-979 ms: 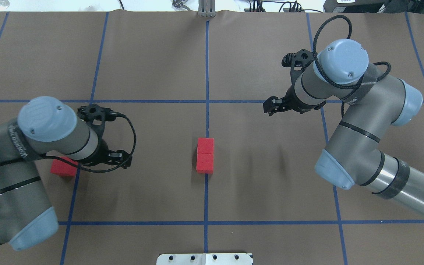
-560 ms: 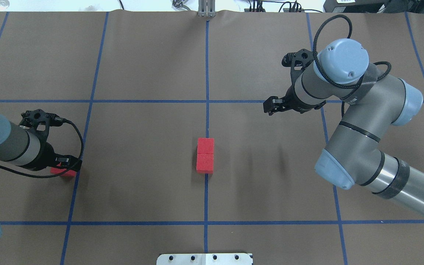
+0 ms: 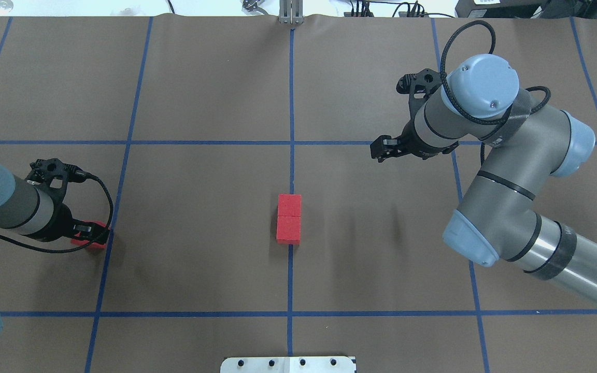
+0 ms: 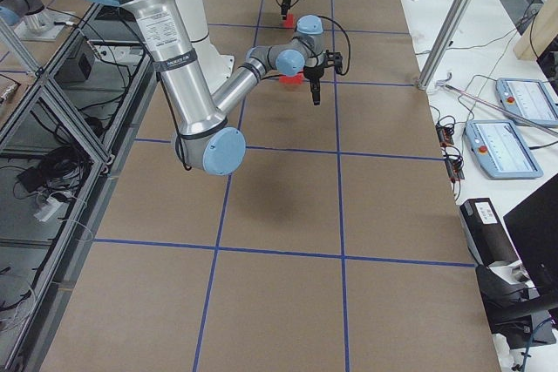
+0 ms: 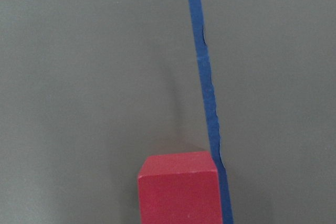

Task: Form red blocks into L shape at center
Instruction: 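Release and move the left gripper to the last red cube, then grasp the last red cube with the left gripper and lift it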

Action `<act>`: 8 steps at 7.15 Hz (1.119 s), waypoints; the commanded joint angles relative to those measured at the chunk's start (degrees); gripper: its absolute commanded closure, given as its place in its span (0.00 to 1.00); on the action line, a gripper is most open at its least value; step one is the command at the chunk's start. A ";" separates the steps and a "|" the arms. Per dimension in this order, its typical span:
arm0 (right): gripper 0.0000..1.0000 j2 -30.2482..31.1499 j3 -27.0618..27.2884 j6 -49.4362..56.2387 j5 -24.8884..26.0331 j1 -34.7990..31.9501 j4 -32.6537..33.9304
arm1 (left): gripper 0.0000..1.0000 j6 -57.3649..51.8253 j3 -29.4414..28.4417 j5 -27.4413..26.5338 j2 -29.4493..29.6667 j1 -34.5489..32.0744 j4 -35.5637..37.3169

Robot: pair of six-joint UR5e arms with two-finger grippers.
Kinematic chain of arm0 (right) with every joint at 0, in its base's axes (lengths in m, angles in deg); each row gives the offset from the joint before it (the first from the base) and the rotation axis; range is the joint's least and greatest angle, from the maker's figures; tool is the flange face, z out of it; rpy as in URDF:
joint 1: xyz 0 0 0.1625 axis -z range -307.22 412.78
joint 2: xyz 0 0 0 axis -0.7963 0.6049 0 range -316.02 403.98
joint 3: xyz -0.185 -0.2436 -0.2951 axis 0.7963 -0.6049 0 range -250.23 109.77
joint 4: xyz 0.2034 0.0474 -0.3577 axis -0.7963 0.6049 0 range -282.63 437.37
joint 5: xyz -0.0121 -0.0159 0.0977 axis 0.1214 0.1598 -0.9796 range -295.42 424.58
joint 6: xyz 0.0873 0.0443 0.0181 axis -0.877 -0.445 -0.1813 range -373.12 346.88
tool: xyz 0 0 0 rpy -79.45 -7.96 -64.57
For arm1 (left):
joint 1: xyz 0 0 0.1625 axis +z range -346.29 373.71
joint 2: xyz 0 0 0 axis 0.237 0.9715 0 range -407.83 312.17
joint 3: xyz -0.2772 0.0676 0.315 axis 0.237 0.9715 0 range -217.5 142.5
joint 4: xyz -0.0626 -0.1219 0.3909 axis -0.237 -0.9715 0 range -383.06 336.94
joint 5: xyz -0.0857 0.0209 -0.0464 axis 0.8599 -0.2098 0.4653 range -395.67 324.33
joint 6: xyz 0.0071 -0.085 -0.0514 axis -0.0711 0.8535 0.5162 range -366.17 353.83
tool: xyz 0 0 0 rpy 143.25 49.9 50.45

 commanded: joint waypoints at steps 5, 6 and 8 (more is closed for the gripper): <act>0.00 -0.08 0.17 0.00 0.00 0.00 -0.09 | 0.17 -0.02 -5.03 0.26 3.27 0.24 -0.56; 0.00 -0.08 0.26 -0.09 0.00 0.00 -0.09 | 0.68 0.33 -4.95 0.17 3.19 0.16 -0.56; 0.00 -0.08 0.17 -0.09 0.00 0.08 -0.09 | 1.00 -0.02 -4.07 0.79 3.36 0.16 -0.12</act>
